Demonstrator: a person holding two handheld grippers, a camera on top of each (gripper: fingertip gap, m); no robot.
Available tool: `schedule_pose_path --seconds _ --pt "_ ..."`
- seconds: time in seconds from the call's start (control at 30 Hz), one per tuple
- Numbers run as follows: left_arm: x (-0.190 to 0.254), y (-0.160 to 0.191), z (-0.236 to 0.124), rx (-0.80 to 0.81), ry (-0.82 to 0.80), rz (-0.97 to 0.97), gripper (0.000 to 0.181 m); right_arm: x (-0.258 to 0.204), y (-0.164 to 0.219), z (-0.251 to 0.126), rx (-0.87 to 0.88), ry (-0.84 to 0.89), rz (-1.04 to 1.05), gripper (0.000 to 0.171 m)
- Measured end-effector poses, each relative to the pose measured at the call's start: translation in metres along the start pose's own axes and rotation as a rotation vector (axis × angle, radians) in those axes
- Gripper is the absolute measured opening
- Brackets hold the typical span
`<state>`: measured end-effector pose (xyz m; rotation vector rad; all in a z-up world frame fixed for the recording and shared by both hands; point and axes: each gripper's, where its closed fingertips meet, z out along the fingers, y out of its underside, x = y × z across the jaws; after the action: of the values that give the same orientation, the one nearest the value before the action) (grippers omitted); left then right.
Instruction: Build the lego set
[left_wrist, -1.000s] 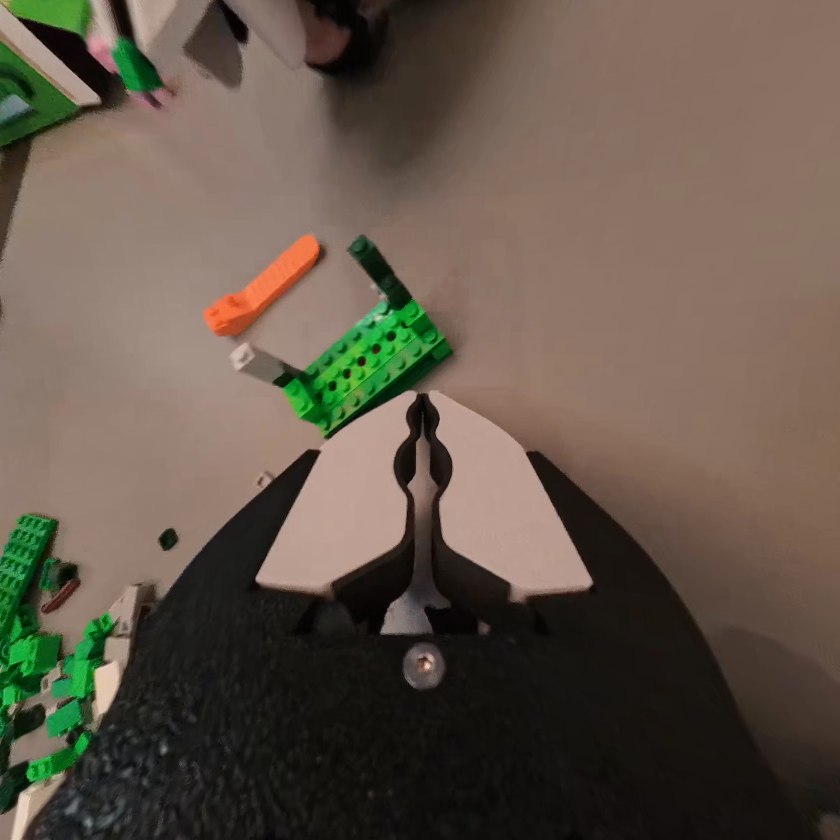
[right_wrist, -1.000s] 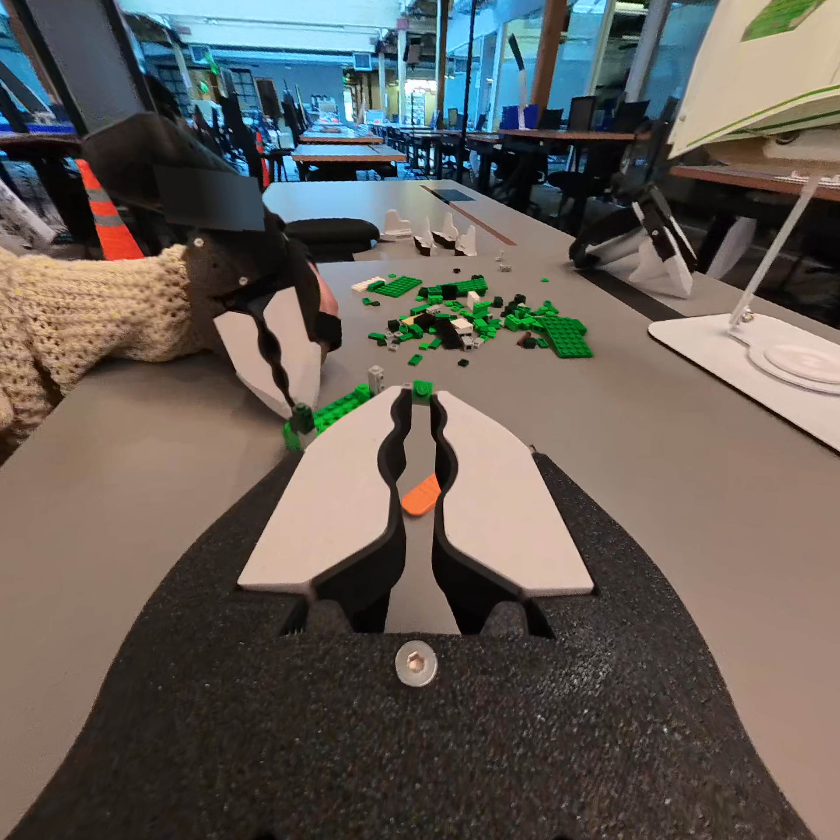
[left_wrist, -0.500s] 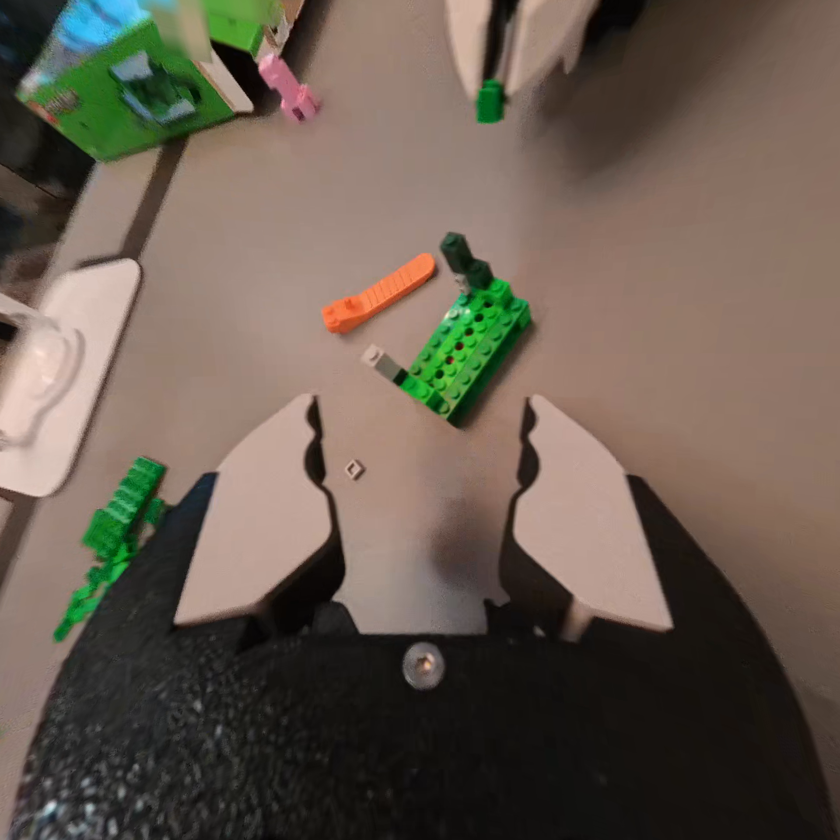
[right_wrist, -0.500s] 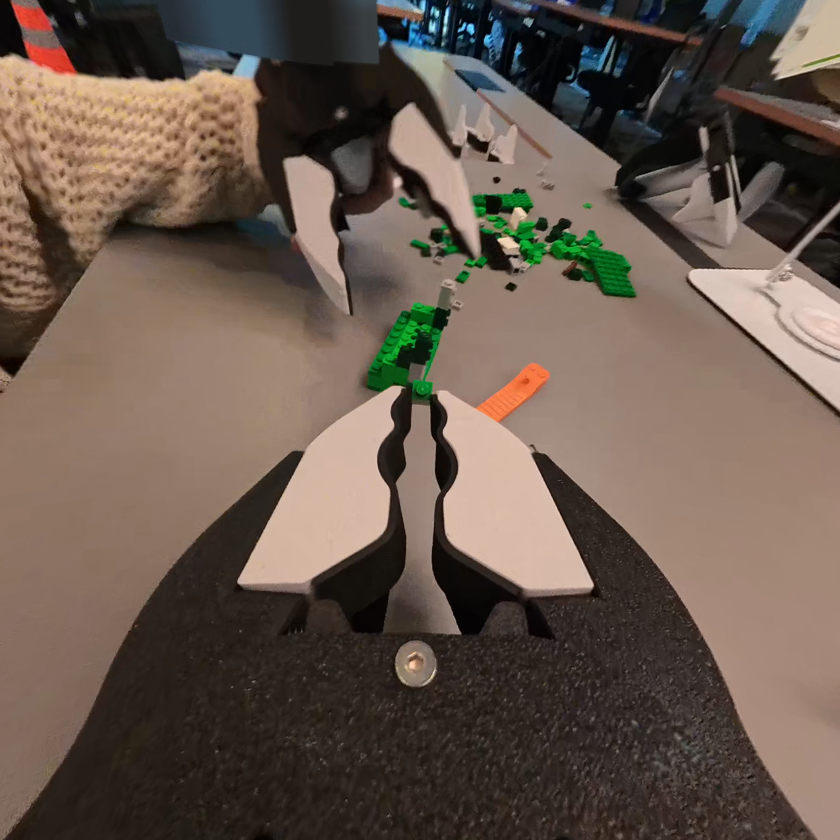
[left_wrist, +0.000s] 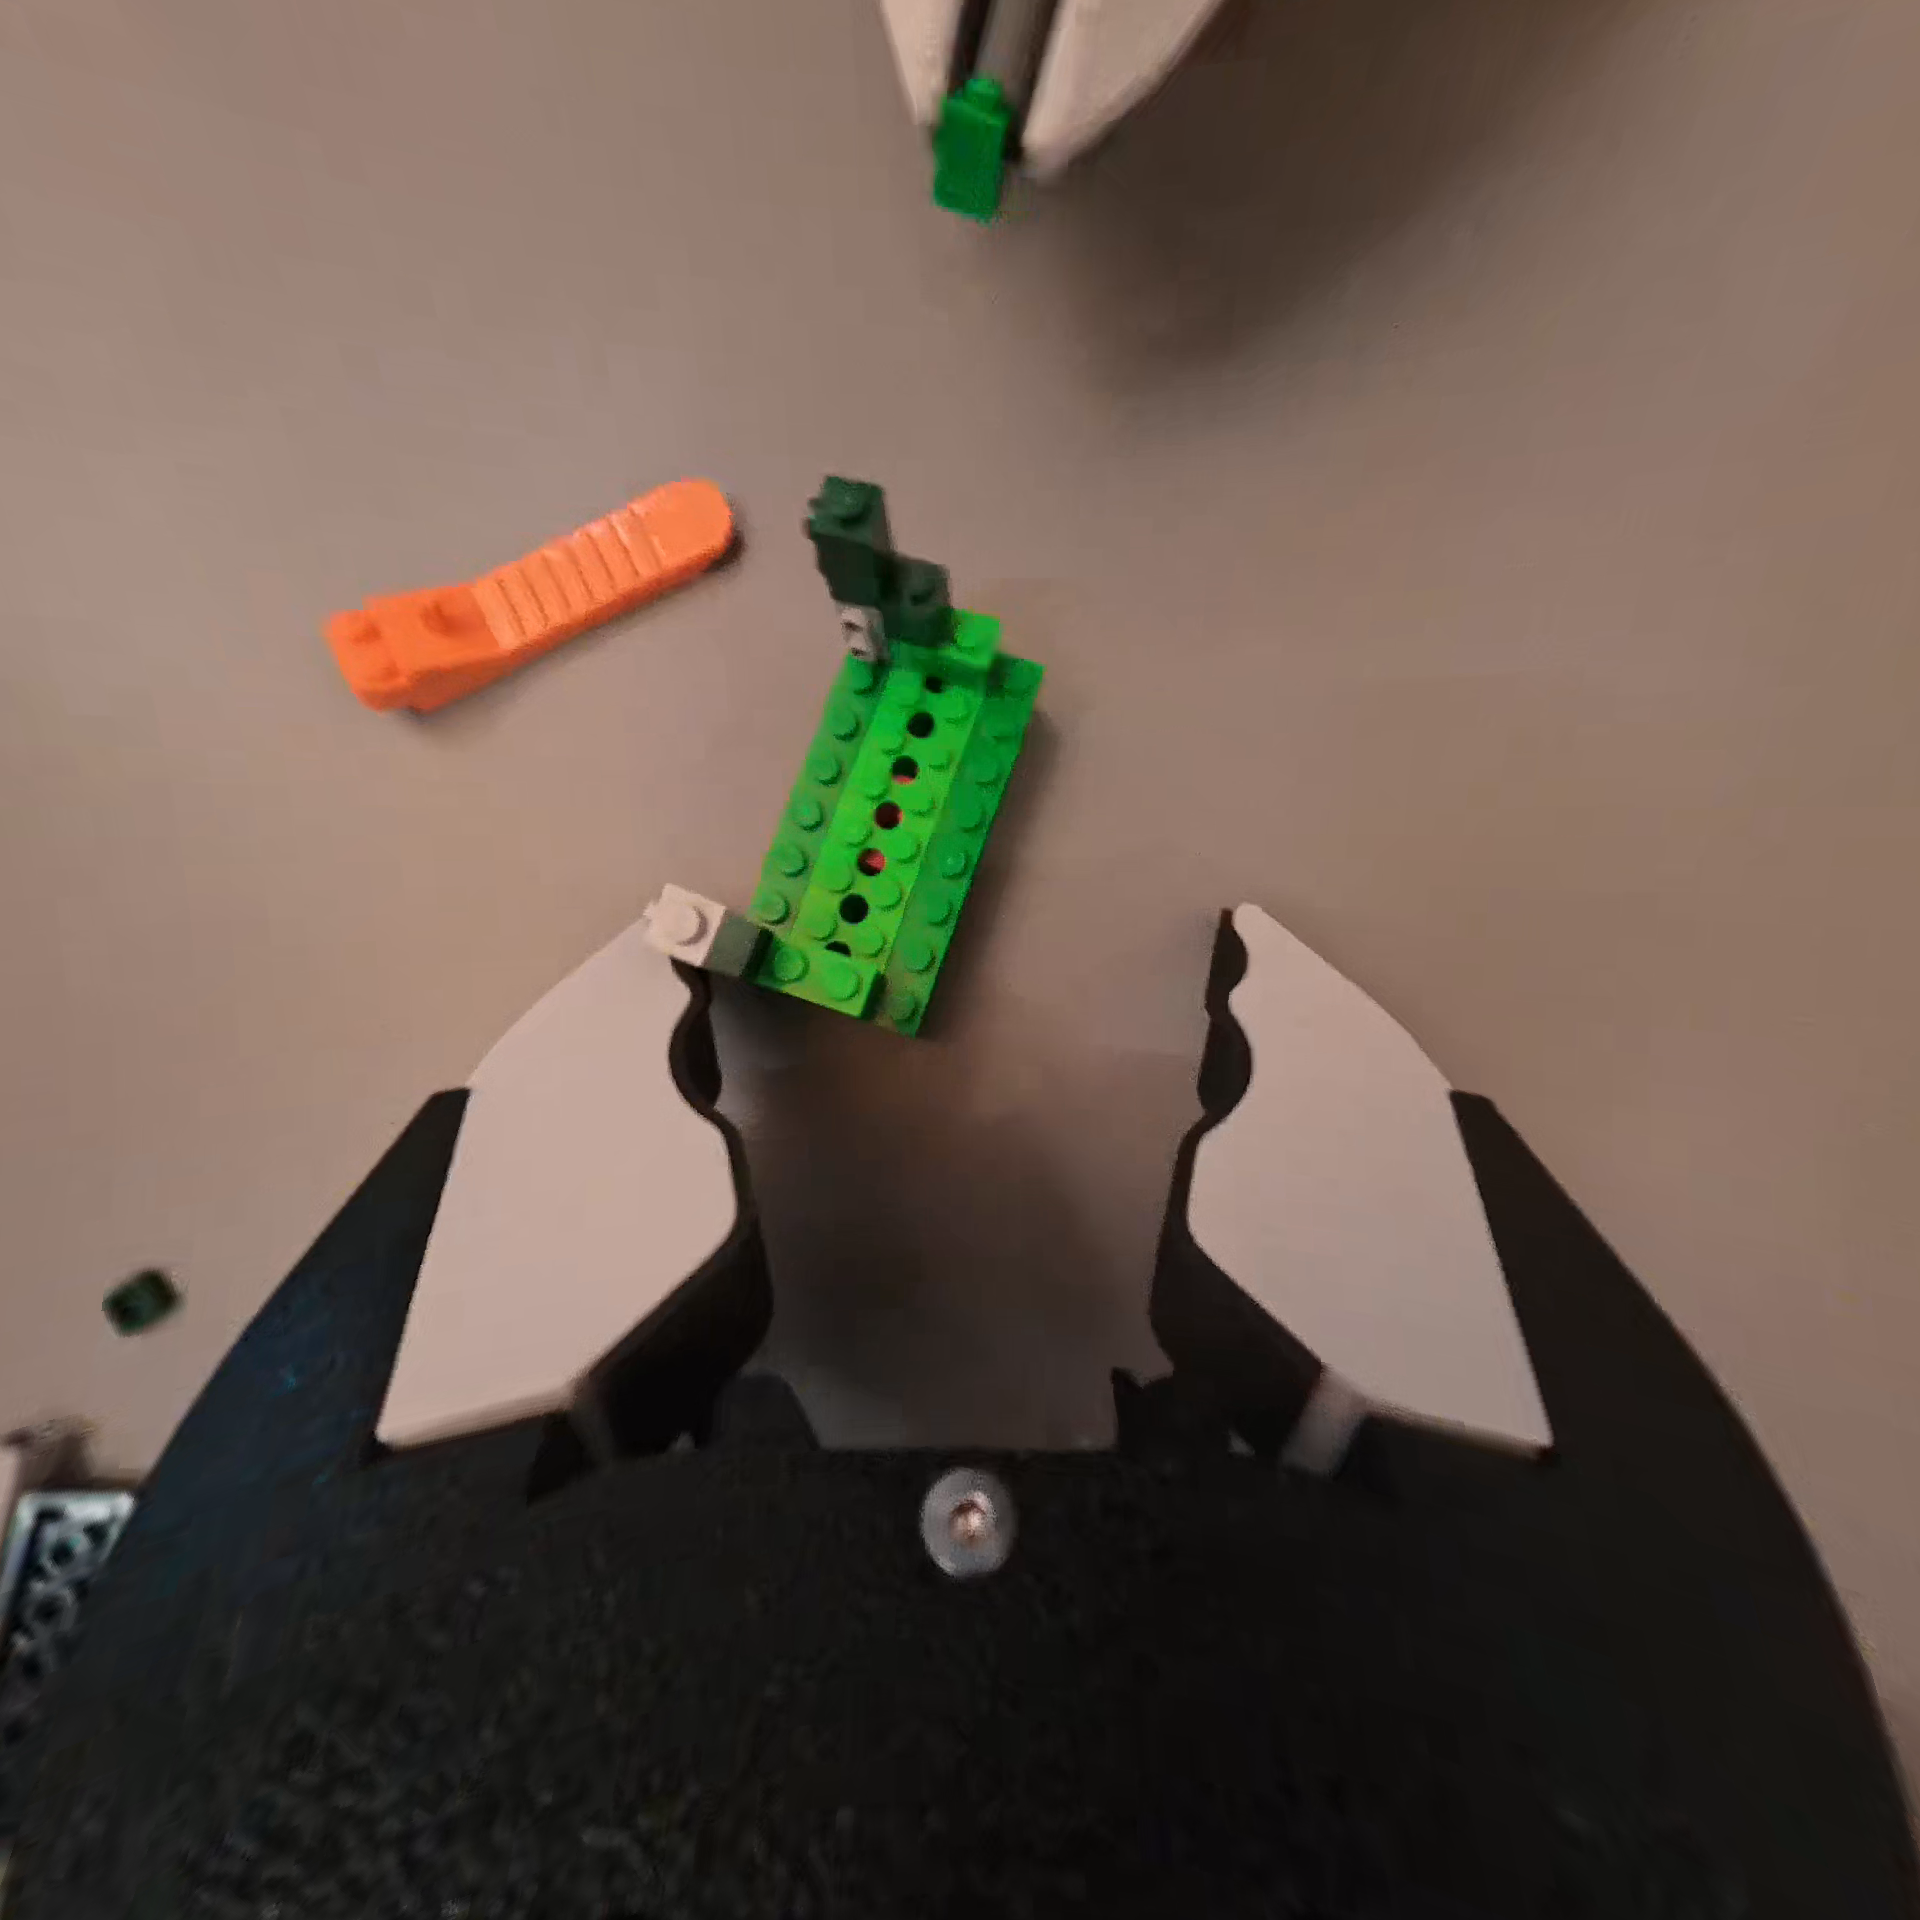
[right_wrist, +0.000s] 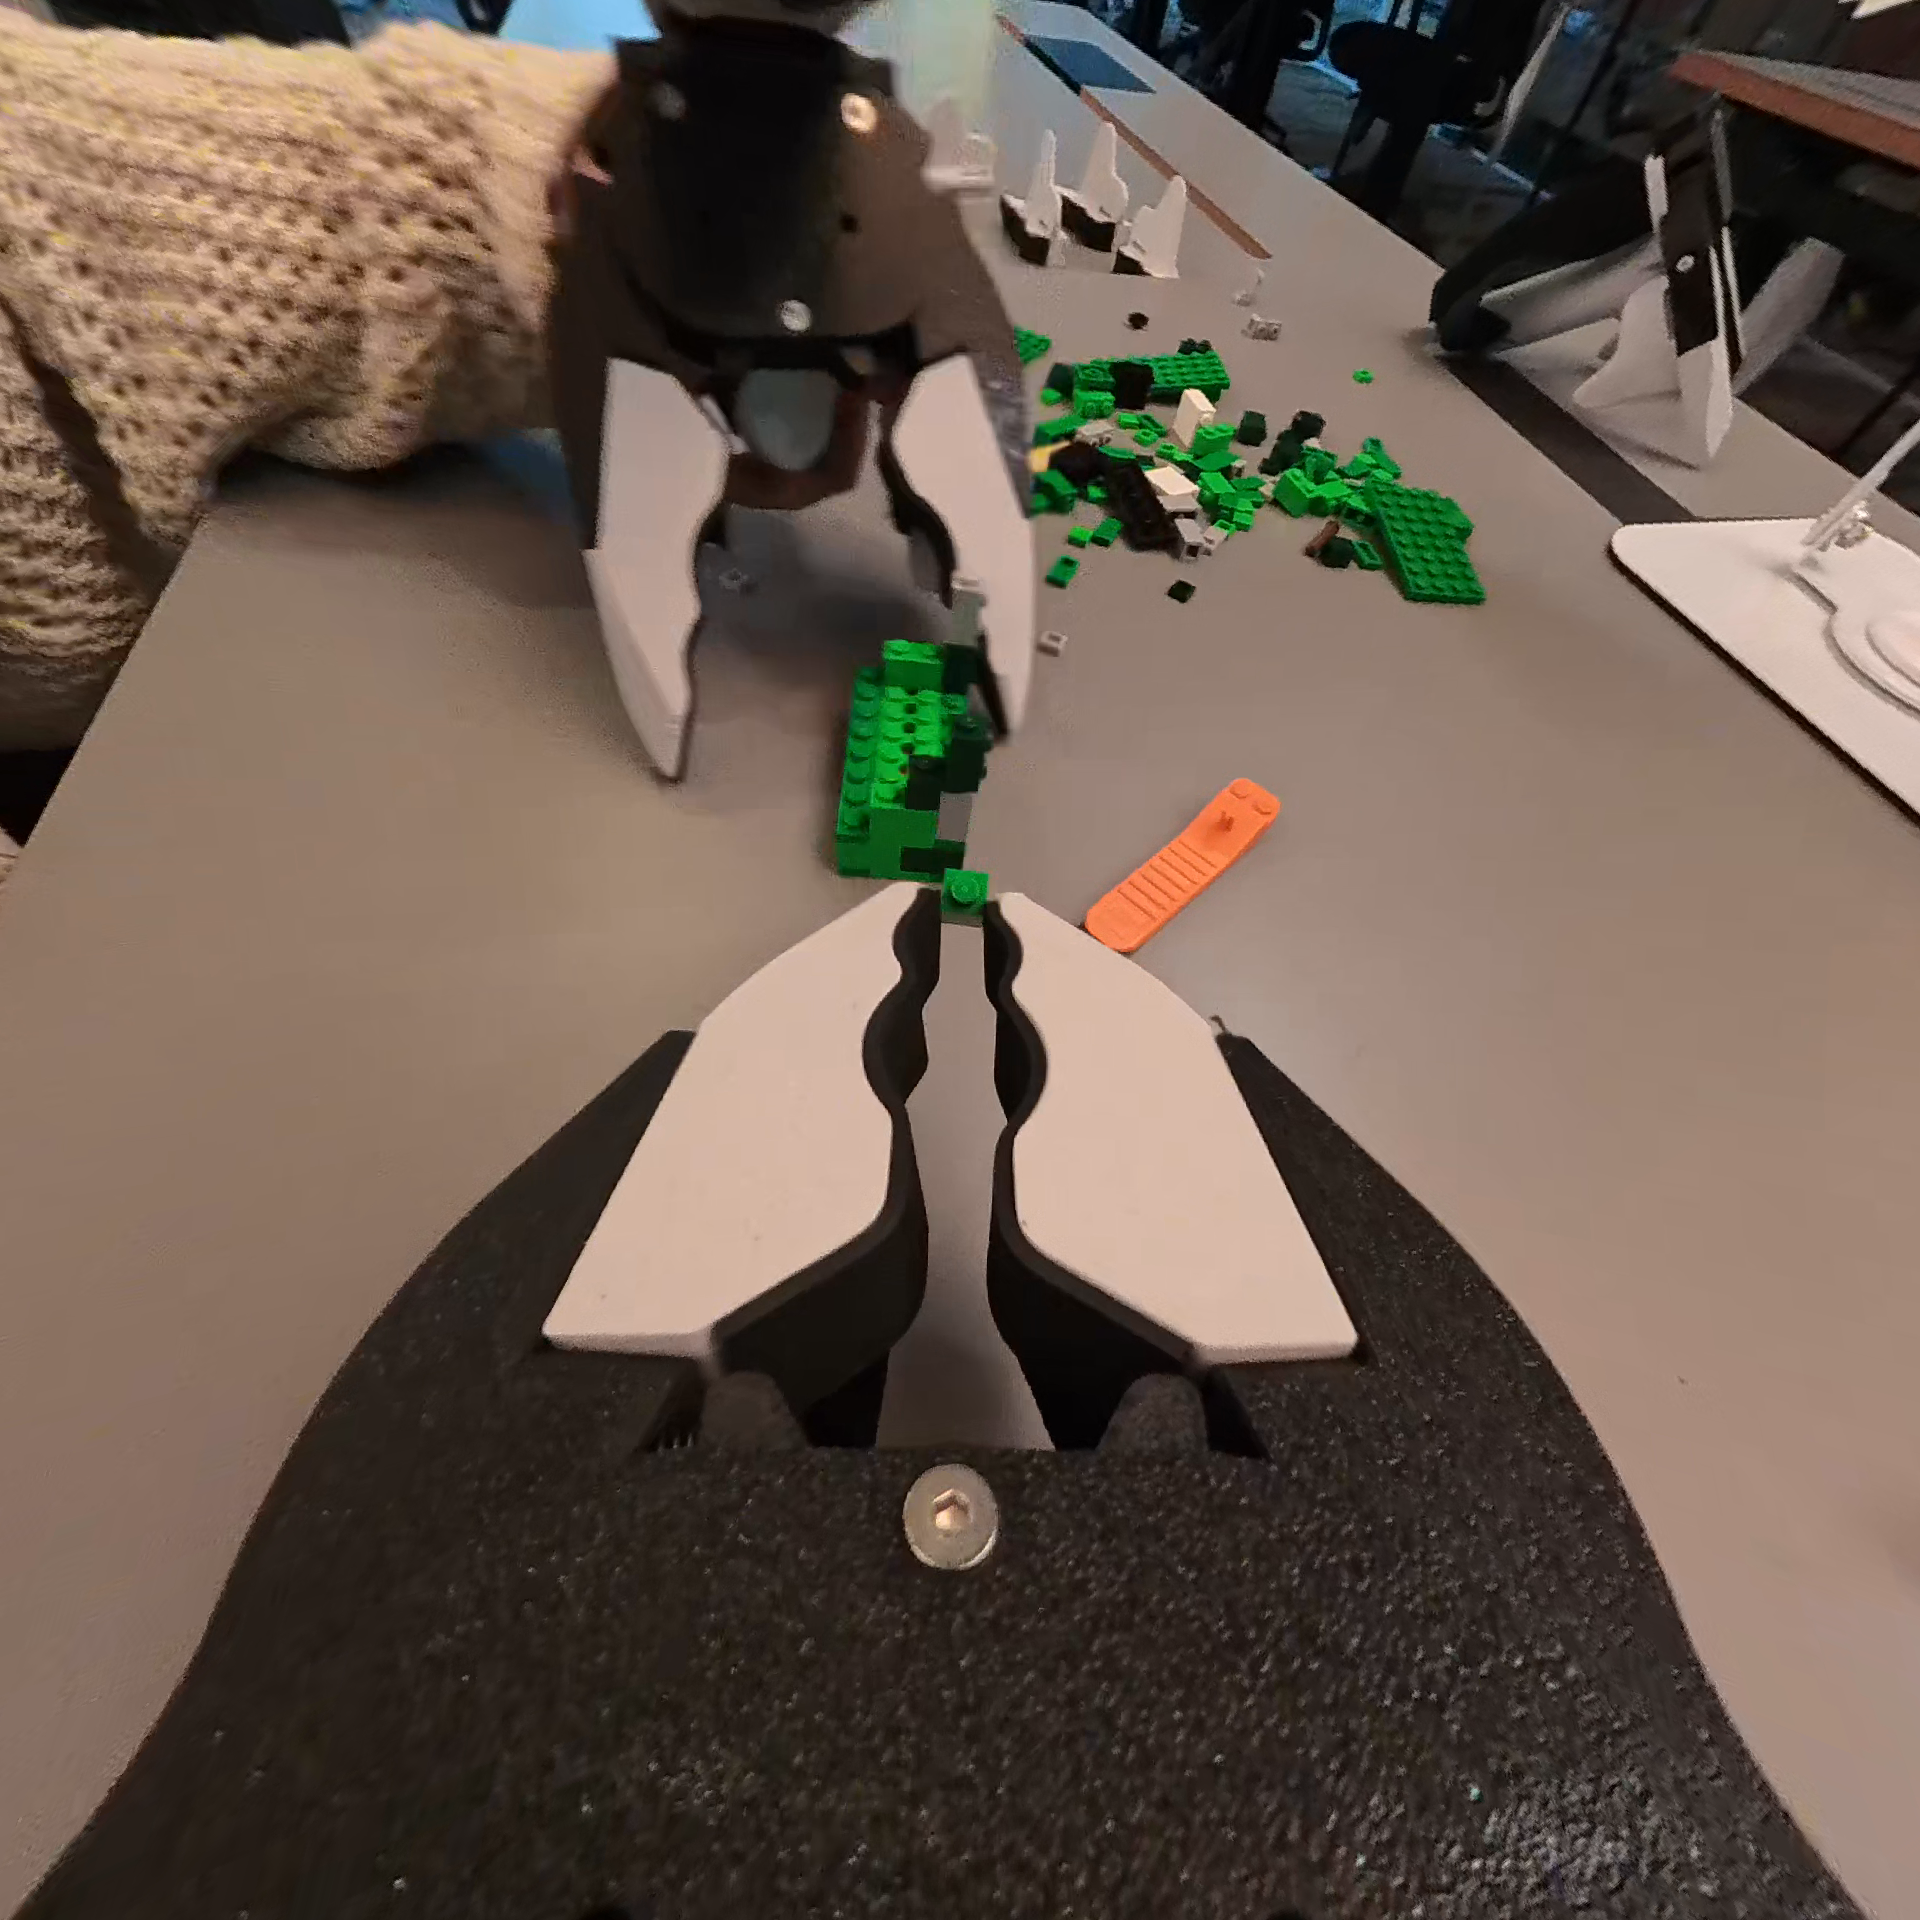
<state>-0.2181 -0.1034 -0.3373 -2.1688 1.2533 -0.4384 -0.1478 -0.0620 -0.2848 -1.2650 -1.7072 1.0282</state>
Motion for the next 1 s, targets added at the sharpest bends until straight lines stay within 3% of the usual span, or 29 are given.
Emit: schedule_pose_path --seconds 0.03,0.13,0.3,0.47,0.67,0.8,1.0 --pt "0.005 0.002 -0.002 -0.010 -0.025 -0.012 0.093 0.001 0.000 0.000 -0.002 0.009 0.007 0.007" --pt "0.021 -0.001 -0.007 0.012 -0.102 -0.024 0.082 0.002 -0.001 0.001 -0.008 0.027 0.018 0.007" --pt "0.067 -0.004 0.000 -0.023 -0.048 -0.114 0.077 -0.007 0.000 0.004 -0.039 0.022 -0.002 0.007" --pt "0.056 -0.001 -0.017 -0.034 -0.139 0.080 0.072 -0.020 -0.004 0.007 -0.045 -0.022 -0.010 0.007" --pt "0.035 -0.009 -0.020 0.165 0.045 0.136 0.092 -0.028 -0.006 0.021 -0.067 -0.021 -0.018 0.007" --pt "0.033 -0.008 0.001 0.112 0.112 0.249 0.116 -0.033 -0.003 0.029 -0.105 -0.035 -0.035 0.007" --pt "0.039 -0.017 0.014 0.131 0.266 0.297 0.116 -0.035 -0.001 0.032 -0.101 -0.059 -0.029 0.007"
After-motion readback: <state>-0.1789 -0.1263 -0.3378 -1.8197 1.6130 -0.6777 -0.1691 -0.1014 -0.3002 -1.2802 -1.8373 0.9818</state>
